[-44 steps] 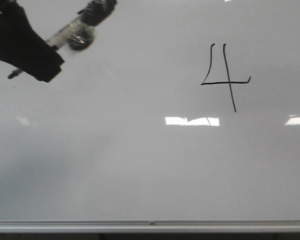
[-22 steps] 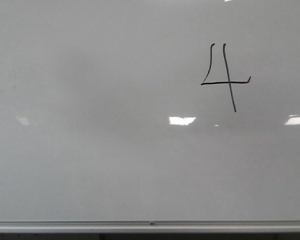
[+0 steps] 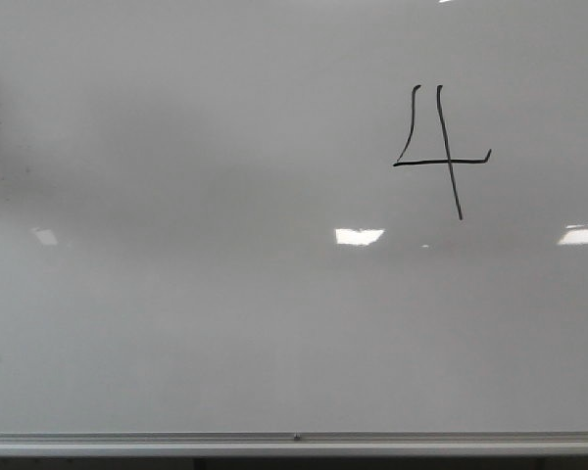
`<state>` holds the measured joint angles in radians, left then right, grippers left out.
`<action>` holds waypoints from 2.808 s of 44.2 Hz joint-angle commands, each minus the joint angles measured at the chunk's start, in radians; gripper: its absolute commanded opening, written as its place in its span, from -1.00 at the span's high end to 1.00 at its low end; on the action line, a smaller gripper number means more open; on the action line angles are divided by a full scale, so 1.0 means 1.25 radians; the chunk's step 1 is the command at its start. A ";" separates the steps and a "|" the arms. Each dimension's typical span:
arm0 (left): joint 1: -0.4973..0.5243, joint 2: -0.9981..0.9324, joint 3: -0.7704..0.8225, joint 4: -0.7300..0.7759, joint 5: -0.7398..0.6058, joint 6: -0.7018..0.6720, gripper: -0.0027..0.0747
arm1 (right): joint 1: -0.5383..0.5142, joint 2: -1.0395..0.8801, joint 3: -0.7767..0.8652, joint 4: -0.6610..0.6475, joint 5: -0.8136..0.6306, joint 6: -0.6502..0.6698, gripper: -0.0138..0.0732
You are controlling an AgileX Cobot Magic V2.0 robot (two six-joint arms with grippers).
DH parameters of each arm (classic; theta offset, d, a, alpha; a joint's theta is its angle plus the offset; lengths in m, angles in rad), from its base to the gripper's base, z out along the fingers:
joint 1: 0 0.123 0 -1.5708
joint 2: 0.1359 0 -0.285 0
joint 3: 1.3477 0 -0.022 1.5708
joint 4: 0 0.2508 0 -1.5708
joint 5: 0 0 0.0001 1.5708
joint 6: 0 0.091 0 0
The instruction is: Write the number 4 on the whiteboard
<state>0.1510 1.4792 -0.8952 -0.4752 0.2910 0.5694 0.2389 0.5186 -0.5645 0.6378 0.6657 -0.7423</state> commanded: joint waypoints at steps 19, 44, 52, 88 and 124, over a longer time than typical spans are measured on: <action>-0.002 0.069 -0.053 -0.013 -0.106 -0.004 0.92 | -0.006 0.000 -0.021 0.028 -0.039 0.001 0.95; -0.002 0.056 -0.056 0.007 -0.098 -0.004 -0.29 | -0.006 0.000 -0.021 0.028 -0.040 0.001 0.95; -0.002 -0.017 -0.034 0.039 -0.056 -0.004 -0.29 | -0.006 0.000 -0.021 0.028 -0.040 0.001 0.95; -0.002 -0.898 0.259 -0.024 0.130 -0.004 0.74 | -0.003 0.000 -0.021 0.028 -0.040 0.001 0.95; -0.002 -1.156 0.264 -0.031 0.144 -0.004 0.98 | -0.002 0.000 -0.021 0.028 -0.039 0.001 0.95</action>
<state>0.1527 0.0162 -0.5411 -0.5013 0.5428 0.5694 0.2389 0.5171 -0.5639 0.6378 0.6662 -0.7407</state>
